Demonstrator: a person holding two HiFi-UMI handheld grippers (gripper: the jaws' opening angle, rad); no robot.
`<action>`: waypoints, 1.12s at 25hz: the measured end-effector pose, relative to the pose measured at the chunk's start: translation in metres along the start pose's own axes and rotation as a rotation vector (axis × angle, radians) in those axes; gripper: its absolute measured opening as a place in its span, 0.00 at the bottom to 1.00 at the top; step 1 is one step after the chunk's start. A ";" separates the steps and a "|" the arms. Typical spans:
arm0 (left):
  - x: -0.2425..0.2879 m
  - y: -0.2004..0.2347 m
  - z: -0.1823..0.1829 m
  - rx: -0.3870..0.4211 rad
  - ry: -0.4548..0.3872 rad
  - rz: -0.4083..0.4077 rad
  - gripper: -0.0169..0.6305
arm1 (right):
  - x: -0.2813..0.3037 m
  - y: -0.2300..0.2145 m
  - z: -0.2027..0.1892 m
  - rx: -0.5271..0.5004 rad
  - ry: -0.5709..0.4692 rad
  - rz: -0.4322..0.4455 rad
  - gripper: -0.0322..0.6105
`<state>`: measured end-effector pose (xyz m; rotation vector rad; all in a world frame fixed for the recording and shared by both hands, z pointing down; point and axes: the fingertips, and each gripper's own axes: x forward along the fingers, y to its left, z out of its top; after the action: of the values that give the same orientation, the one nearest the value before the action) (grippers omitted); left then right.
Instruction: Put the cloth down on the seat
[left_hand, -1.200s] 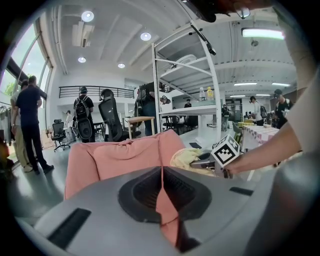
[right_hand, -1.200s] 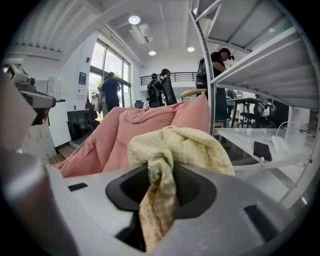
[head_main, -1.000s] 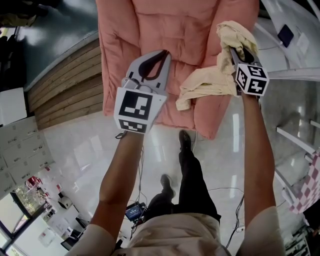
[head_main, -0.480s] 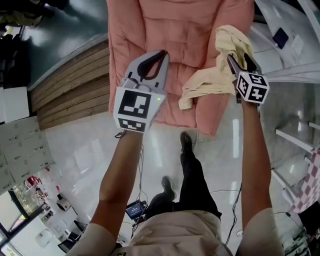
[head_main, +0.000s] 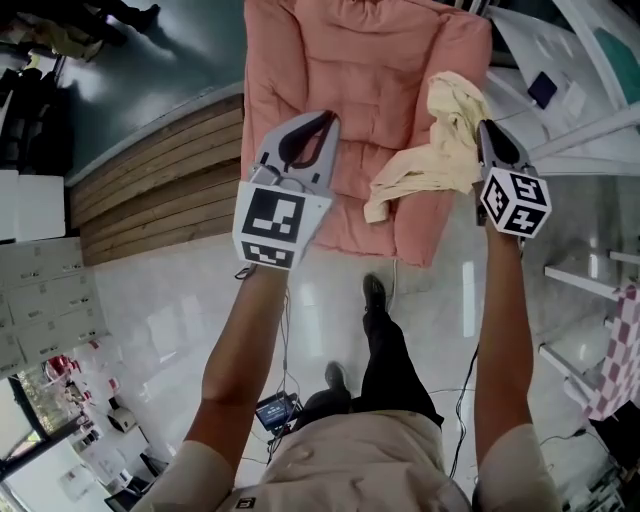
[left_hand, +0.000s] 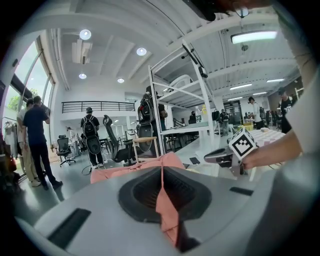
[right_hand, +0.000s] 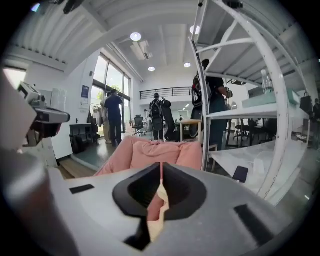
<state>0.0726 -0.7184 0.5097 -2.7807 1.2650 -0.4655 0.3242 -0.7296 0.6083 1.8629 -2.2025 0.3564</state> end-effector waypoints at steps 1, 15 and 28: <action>-0.009 0.000 0.007 0.000 -0.008 0.002 0.05 | -0.012 0.008 0.016 -0.005 -0.026 0.010 0.04; -0.191 -0.001 0.121 0.040 -0.113 0.048 0.05 | -0.205 0.156 0.174 -0.117 -0.169 0.210 0.04; -0.358 -0.027 0.170 0.081 -0.214 0.120 0.05 | -0.352 0.267 0.220 -0.212 -0.219 0.363 0.04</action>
<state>-0.0799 -0.4478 0.2623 -2.5876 1.3219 -0.2002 0.1134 -0.4327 0.2754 1.4502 -2.6107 -0.0255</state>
